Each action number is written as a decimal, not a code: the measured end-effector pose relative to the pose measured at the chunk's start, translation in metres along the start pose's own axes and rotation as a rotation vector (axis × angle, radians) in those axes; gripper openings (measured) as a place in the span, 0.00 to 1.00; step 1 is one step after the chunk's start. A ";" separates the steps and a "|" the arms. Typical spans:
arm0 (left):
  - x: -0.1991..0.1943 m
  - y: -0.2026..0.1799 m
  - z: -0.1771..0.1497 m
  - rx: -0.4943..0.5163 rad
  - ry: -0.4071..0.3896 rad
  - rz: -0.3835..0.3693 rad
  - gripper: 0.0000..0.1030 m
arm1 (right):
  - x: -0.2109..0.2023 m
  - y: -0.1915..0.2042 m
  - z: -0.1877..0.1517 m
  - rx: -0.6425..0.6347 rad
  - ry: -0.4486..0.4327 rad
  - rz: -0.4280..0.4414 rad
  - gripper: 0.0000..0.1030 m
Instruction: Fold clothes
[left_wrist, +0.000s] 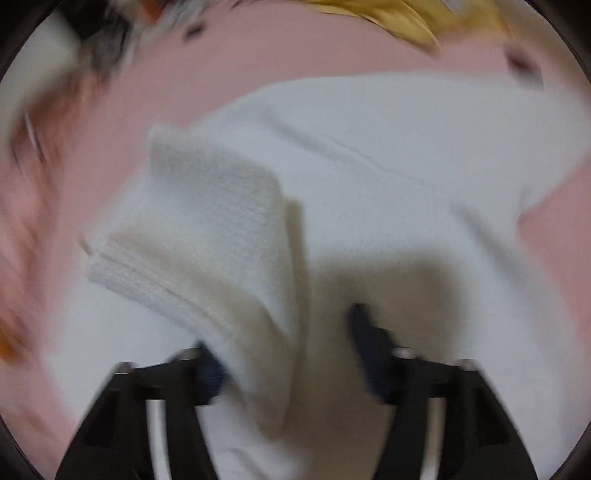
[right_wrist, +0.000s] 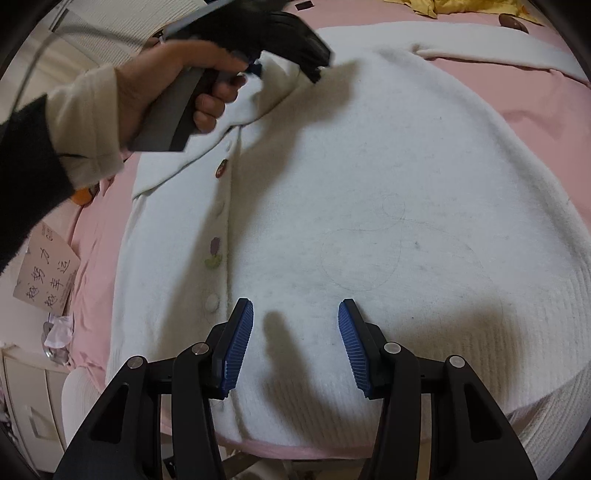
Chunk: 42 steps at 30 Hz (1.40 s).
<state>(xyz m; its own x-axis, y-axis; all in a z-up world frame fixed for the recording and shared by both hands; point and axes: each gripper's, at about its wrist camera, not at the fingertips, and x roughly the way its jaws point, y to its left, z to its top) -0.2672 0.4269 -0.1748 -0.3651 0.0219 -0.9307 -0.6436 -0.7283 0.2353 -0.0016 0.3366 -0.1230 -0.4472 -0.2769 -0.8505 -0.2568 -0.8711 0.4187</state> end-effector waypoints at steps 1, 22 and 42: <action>-0.007 -0.007 0.000 0.033 -0.027 0.005 0.76 | 0.000 0.001 -0.001 -0.002 0.001 -0.002 0.48; -0.007 0.277 -0.195 -0.962 -0.145 -0.427 0.92 | 0.037 0.020 0.182 -0.338 -0.315 -0.184 0.48; 0.002 0.274 -0.186 -0.764 -0.191 -0.276 0.94 | 0.097 0.007 0.242 -0.426 -0.278 -0.271 0.61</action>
<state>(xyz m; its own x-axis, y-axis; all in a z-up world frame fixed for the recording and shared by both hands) -0.3194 0.0995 -0.1642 -0.4131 0.3333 -0.8475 -0.1180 -0.9424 -0.3131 -0.2541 0.4020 -0.1260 -0.6367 0.0459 -0.7697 -0.0514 -0.9985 -0.0170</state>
